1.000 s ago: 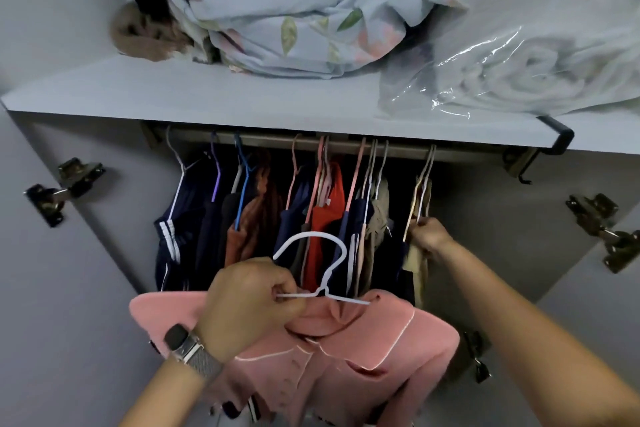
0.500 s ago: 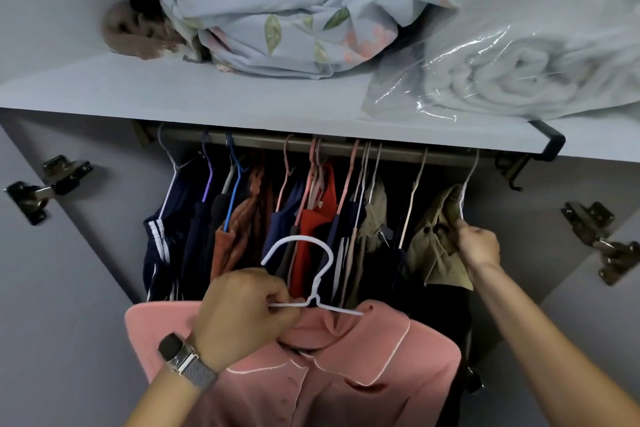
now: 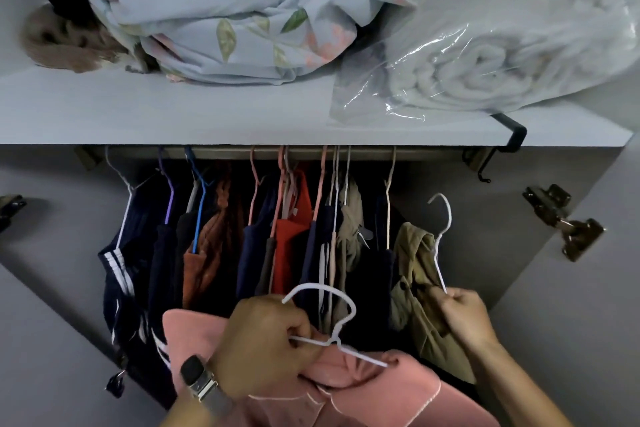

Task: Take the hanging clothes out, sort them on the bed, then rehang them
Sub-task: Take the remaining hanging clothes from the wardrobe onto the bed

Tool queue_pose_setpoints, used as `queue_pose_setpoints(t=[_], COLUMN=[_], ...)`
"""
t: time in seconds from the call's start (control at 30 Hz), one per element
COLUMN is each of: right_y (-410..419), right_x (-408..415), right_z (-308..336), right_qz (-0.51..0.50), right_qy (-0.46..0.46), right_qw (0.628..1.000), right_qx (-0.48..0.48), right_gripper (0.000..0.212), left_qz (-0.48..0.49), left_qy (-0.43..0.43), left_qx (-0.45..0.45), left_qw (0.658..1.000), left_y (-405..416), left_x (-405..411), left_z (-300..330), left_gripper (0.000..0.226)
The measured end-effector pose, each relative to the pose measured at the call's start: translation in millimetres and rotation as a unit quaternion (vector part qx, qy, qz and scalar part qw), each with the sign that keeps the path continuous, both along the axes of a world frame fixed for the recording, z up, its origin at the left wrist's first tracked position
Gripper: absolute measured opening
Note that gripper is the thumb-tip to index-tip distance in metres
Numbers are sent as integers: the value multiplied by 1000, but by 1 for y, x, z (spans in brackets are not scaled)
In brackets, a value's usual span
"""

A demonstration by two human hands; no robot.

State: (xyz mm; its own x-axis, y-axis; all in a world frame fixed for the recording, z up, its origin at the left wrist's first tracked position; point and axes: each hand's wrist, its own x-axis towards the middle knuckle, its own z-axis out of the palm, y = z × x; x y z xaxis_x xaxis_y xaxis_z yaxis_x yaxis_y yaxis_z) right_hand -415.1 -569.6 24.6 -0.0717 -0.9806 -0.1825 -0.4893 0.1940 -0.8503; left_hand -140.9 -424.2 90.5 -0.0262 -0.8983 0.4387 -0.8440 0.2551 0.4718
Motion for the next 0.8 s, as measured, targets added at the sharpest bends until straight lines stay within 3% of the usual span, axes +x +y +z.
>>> queue_pose_setpoints(t=[0.27,0.47,0.63,0.8], right_y=[101,186,268,349], right_x=[-28,-25,-29,-34], right_z=[11,33,59,85], right_qz=[-34,-12,-6,-1], right_qy=[-58,-29,-65,-123], right_qw=[997,999,998,992], right_qx=[-24,-26,-13,-28], right_gripper=[47,47,50,53], left_qz=[-147,-224,-383,-477], left_qy=[-61,-9,-32,-17], left_qx=[-71,11,-13,-77], left_qw=[985,974,923,875], left_y=[3,18,41,73], left_x=[-14,-21,-52,-97], left_z=[3,-5,1,14], left_gripper=[32,38,35,41])
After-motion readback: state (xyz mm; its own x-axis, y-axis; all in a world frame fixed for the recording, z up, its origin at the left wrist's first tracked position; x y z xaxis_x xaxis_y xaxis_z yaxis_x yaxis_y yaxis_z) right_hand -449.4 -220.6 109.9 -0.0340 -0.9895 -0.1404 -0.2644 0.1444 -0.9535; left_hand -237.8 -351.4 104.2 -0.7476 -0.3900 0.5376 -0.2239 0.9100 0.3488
